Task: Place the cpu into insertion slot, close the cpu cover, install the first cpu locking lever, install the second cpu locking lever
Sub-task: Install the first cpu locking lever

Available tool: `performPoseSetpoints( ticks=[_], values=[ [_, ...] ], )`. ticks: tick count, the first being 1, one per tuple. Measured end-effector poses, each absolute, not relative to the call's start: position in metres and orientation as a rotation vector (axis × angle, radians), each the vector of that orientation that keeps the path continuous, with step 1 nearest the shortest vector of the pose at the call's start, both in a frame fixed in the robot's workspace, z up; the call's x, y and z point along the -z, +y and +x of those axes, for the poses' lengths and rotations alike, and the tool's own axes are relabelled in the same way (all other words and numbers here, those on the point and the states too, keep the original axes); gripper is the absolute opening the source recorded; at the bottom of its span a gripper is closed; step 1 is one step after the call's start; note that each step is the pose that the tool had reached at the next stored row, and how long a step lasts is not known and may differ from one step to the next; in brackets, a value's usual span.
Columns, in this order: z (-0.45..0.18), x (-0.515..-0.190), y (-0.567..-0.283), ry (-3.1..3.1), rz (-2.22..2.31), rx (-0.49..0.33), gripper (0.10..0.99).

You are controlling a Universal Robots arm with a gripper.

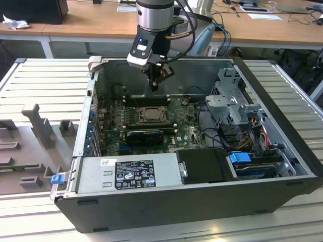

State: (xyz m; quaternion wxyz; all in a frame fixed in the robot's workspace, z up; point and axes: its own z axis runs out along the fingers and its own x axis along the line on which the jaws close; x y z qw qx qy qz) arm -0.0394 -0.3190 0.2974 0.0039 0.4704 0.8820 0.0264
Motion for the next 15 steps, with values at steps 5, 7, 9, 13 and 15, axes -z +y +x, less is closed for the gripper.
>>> performPoseSetpoints(
  ticks=[5,7,9,13,15],
  values=[
    [-0.0394,-0.2969,-0.319,2.825,1.36,-0.083,0.106],
    [-0.0394,-0.2969,-0.319,2.841,1.328,-0.083,0.106],
    [-0.0394,-0.2969,-0.319,2.849,1.312,-0.083,0.106],
    [-0.0394,-0.2969,-0.319,2.863,1.282,-0.083,0.106],
    [-0.0394,-0.2969,-0.319,2.874,1.258,-0.083,0.106]
  ],
)
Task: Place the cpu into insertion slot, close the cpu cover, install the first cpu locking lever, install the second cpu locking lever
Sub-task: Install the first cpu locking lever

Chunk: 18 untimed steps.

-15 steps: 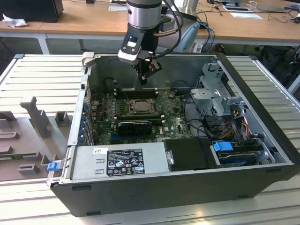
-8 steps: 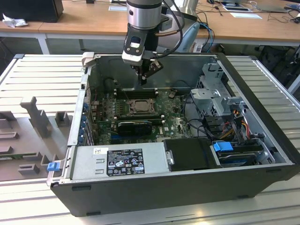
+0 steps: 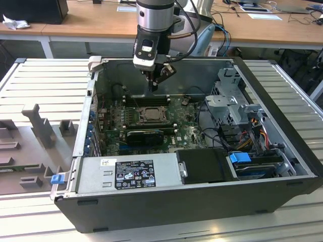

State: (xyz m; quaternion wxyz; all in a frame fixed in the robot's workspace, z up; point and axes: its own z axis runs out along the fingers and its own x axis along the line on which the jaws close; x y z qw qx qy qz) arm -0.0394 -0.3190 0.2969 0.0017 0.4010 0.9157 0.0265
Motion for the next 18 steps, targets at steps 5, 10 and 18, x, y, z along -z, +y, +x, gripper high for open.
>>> performPoseSetpoints(
  ticks=[5,10,18],
  values=[
    [-0.0394,-0.2969,-0.319,2.89,1.223,-0.083,0.106],
    [-0.0394,-0.2969,-0.319,2.918,1.157,-0.083,0.106],
    [-0.0394,-0.2969,-0.319,2.973,1.015,-0.083,0.106]
  ],
)
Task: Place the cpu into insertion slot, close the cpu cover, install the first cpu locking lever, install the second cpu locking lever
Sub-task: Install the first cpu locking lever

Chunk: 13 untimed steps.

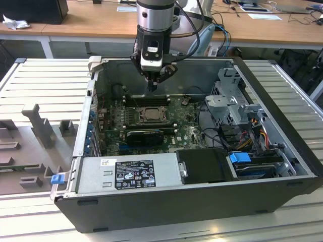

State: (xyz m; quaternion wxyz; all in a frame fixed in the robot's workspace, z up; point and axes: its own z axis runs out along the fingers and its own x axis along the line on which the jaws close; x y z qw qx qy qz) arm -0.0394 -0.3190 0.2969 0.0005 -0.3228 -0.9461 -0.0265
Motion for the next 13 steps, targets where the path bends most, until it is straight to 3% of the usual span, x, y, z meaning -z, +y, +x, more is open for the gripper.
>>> performPoseSetpoints(
  ticks=[13],
  values=[
    [-0.0394,-0.2969,-0.319,-3.021,-0.842,0.083,0.106]
  ],
)
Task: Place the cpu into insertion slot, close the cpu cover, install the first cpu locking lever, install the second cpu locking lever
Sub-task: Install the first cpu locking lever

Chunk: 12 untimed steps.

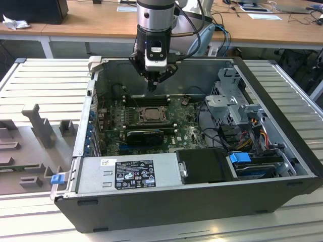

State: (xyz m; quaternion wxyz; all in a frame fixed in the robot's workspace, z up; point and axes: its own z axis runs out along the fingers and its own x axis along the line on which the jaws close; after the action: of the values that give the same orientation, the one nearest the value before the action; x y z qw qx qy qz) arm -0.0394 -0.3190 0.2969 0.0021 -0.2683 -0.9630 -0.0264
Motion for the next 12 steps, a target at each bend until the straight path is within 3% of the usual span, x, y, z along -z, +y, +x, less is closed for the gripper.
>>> performPoseSetpoints(
  ticks=[12],
  values=[
    [-0.0394,-0.2969,-0.319,-3.078,-0.577,0.082,0.106]
  ],
)
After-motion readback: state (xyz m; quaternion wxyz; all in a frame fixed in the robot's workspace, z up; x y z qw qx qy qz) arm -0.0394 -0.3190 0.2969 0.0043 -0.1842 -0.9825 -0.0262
